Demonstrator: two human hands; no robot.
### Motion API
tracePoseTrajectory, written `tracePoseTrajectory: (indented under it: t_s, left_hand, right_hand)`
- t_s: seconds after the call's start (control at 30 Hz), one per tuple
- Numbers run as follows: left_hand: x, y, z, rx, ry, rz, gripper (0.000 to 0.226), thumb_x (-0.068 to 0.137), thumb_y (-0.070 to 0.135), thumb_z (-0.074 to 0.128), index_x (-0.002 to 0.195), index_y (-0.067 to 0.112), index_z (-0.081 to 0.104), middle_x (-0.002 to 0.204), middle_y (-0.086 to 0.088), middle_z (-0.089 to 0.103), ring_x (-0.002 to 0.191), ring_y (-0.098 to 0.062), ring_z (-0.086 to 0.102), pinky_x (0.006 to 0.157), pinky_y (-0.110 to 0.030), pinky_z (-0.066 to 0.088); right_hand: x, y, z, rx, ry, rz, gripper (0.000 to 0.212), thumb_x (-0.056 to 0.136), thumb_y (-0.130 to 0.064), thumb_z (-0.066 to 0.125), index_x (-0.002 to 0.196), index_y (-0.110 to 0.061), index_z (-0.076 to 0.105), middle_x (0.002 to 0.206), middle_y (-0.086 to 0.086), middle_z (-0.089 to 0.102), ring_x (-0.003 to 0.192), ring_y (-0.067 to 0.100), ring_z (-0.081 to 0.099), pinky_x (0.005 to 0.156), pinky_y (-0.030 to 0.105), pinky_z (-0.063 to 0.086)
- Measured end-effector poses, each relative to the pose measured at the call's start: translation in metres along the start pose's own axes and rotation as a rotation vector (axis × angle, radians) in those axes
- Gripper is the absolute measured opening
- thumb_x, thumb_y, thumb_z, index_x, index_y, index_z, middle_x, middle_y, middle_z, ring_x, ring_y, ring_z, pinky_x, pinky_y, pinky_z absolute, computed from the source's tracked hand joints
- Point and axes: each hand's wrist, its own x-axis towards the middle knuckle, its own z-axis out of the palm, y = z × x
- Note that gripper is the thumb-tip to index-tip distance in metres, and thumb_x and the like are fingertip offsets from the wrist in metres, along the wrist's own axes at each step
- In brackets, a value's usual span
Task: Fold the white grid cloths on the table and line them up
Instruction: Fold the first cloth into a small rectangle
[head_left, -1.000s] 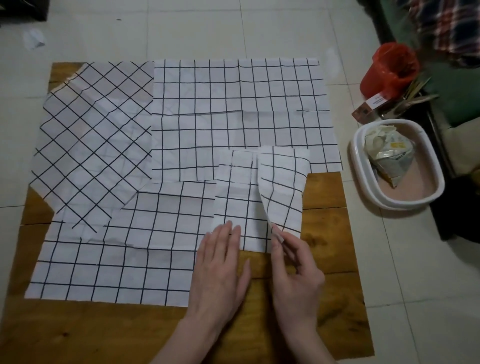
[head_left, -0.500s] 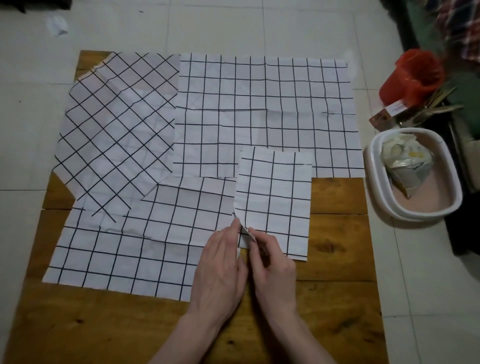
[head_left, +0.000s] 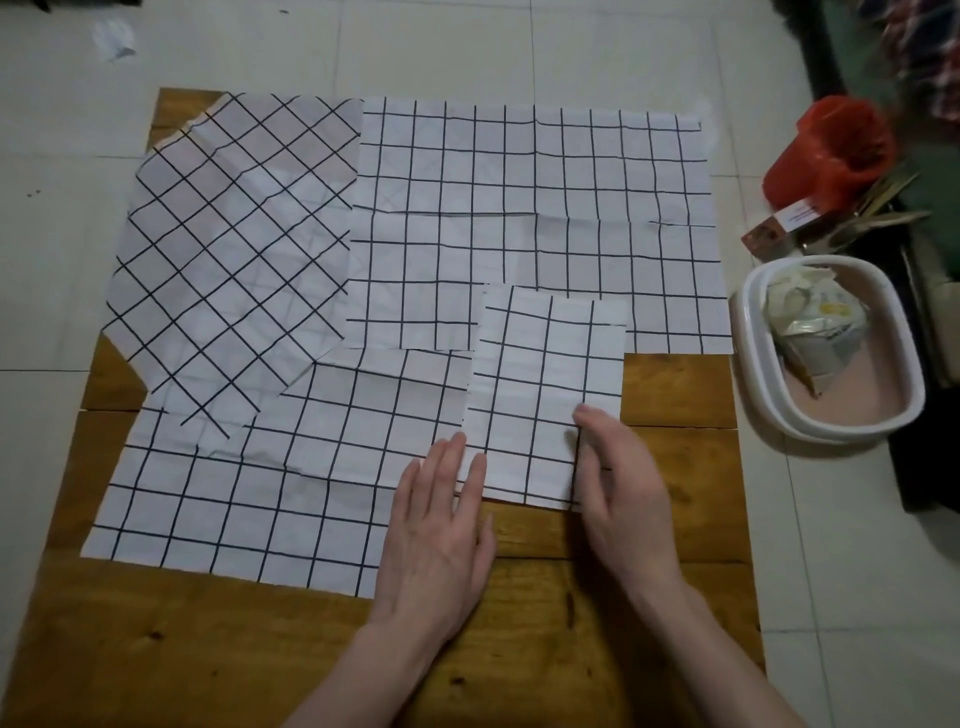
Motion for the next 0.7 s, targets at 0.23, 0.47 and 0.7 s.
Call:
tracePoseTrajectory:
  t_s: [0.23, 0.47, 0.7]
  left_hand:
    - [0.002, 0.017, 0.000, 0.038, -0.048, 0.056, 0.069, 0.103, 0.046, 0.038, 0.159, 0.006, 0.038, 0.165, -0.018, 0.033, 0.154, -0.034, 0.032, 0.122, -0.055, 0.032]
    - [-0.003, 0.057, 0.008, 0.061, -0.134, 0.328, 0.068, 0.102, 0.046, 0.048, 0.158, 0.008, 0.039, 0.162, -0.012, 0.042, 0.149, -0.028, 0.041, 0.121, -0.049, 0.023]
    - [-0.003, 0.050, 0.010, 0.117, -0.170, 0.234, 0.065, 0.104, 0.045, 0.036, 0.158, 0.008, 0.041, 0.156, -0.014, 0.049, 0.147, -0.032, 0.044, 0.121, -0.054, 0.023]
  right_hand:
    - [0.018, 0.054, -0.027, -0.410, -0.232, -0.290, 0.041, 0.105, -0.026, 0.047, 0.142, -0.016, 0.061, 0.155, 0.003, 0.053, 0.150, 0.016, 0.040, 0.127, 0.042, 0.024]
    - [-0.004, 0.032, -0.022, -0.544, -0.184, -0.105, 0.044, 0.107, -0.035, 0.046, 0.147, -0.022, 0.055, 0.150, 0.006, 0.052, 0.137, 0.024, 0.049, 0.121, 0.047, 0.033]
    - [-0.031, 0.010, -0.015, -0.517, -0.167, 0.057, 0.047, 0.105, -0.040, 0.052, 0.147, -0.019, 0.051, 0.140, 0.005, 0.055, 0.128, 0.022, 0.053, 0.107, 0.042, 0.048]
